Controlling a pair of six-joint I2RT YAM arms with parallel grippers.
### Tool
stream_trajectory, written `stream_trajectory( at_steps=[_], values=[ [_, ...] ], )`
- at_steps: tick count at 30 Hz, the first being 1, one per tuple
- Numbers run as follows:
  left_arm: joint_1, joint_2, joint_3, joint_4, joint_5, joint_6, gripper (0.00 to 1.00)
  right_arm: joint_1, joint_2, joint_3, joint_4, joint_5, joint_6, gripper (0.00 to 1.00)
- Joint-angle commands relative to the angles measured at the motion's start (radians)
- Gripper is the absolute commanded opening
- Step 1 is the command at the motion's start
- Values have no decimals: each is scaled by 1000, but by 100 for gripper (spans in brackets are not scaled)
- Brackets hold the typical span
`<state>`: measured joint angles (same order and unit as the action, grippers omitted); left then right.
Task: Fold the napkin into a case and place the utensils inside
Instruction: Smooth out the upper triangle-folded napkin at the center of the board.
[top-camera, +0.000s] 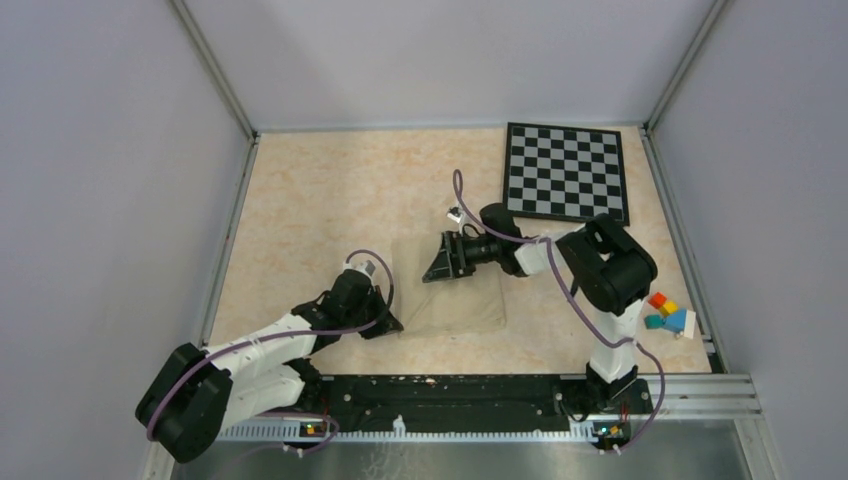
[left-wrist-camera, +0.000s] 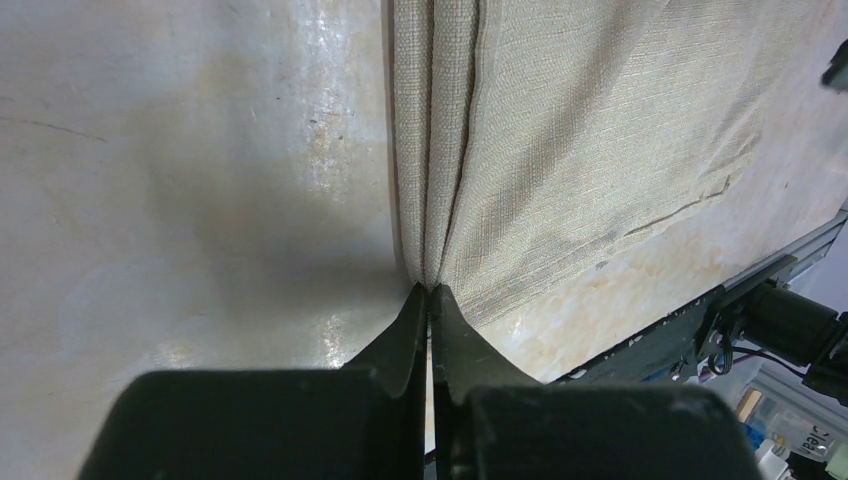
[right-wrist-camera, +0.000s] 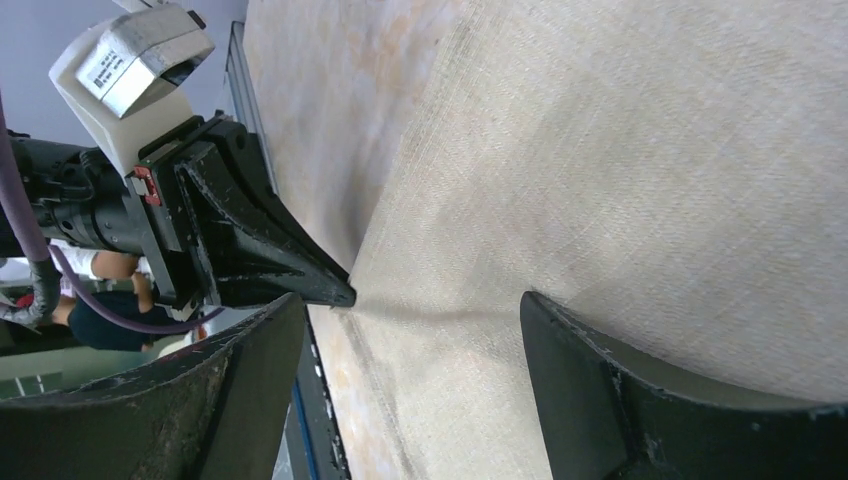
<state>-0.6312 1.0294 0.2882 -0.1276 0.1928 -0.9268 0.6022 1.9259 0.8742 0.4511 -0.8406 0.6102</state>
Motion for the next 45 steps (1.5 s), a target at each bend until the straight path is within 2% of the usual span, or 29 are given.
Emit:
stream_trajectory(
  at_steps=[1, 16, 27, 30, 34, 36, 38, 40, 45],
  values=[
    [-5, 4, -23, -84, -28, 11, 0, -54, 36, -3, 86, -29, -32, 79],
    [-5, -8, -36, -86, -27, 12, 0, -249, 78, 39, 88, -101, -57, 79],
    [-5, -14, -43, -87, -27, 17, 0, -347, 83, 134, 51, -139, -40, 79],
    [-5, -28, -36, -93, -27, 17, 0, -370, 33, 170, -44, -109, -67, 79],
    [-4, -67, -15, -119, -21, 21, 0, -388, -92, 223, -359, 144, -172, 79],
    [-4, -101, 5, -141, -16, 20, 10, -360, -162, 203, -405, 202, -175, 79],
    [-4, -141, 33, -168, -6, 19, 29, -302, -232, 148, -388, 196, -152, 79],
    [-4, -181, 62, -183, 3, 17, 43, -251, -291, 72, -332, 177, -116, 79],
    [-2, -222, 125, -159, -70, 16, 67, -170, -333, -64, -174, 129, -11, 78]
  ],
)
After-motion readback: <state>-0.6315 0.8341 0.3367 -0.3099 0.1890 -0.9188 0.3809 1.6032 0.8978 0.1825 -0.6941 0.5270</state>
